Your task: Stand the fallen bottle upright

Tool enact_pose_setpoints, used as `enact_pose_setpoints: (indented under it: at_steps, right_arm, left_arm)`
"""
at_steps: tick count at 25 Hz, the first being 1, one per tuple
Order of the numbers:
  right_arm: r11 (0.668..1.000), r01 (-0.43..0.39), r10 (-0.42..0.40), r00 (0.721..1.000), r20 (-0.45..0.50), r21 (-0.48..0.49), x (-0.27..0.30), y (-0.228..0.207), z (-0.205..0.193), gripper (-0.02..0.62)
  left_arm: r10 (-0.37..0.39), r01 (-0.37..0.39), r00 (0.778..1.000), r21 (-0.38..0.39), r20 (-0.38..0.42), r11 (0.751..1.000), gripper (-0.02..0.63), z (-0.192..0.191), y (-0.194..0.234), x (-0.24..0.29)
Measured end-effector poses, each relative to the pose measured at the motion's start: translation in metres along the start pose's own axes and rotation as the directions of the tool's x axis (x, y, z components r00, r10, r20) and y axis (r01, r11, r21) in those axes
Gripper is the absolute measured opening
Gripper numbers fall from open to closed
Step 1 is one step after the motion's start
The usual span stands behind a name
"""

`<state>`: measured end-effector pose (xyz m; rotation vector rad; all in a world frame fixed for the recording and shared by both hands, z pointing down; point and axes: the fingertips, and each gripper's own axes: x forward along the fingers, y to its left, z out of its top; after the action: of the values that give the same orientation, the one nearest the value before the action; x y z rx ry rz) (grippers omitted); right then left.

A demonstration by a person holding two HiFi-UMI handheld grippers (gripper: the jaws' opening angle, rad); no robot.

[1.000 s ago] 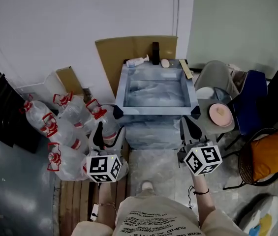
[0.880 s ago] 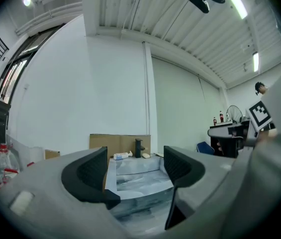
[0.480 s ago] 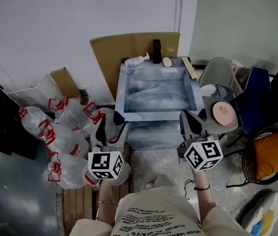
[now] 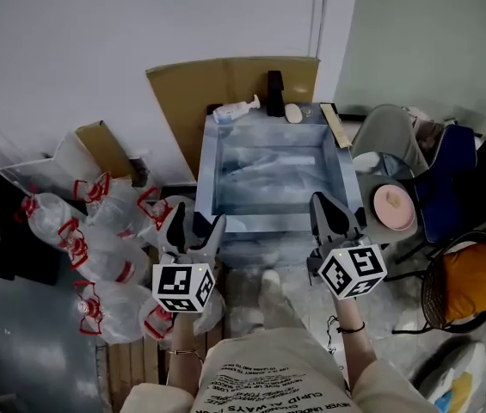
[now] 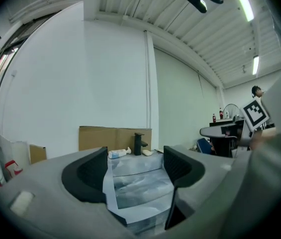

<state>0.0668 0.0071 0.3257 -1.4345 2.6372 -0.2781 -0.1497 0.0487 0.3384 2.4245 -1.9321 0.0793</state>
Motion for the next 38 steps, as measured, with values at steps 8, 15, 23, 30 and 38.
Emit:
enact_pose_setpoints:
  at_steps: [8,15,23,30,38]
  right_arm:
    - [0.999,-0.047,0.048,0.999,-0.016,0.003,0.081,-0.022,0.004,0.003]
    - [0.995,-0.101,0.100,0.995,-0.025,-0.006,0.145,-0.037,0.010,0.003]
    - [0.987,-0.160,0.159,0.984,-0.081,-0.003,0.202,-0.050,-0.006,0.003]
    - [0.980,-0.200,0.200,0.969,-0.142,0.020,0.236,-0.062,-0.030,0.003]
    - [0.972,-0.227,0.234,0.952,-0.197,0.054,0.260,-0.065,-0.054,0.003]
  left_arm:
    - [-0.011,0.011,1.000,0.008,-0.024,1.000,0.337,0.004,0.023,0.081]
    - [-0.025,0.027,0.999,0.028,-0.048,0.999,0.337,0.008,0.038,0.144]
    - [-0.009,0.011,0.998,0.027,-0.067,1.000,0.337,0.005,0.057,0.207]
    - [-0.022,0.027,0.994,0.047,-0.107,0.999,0.337,-0.004,0.065,0.251]
    - [-0.067,0.093,0.979,0.131,-0.191,0.987,0.337,-0.013,0.076,0.302]
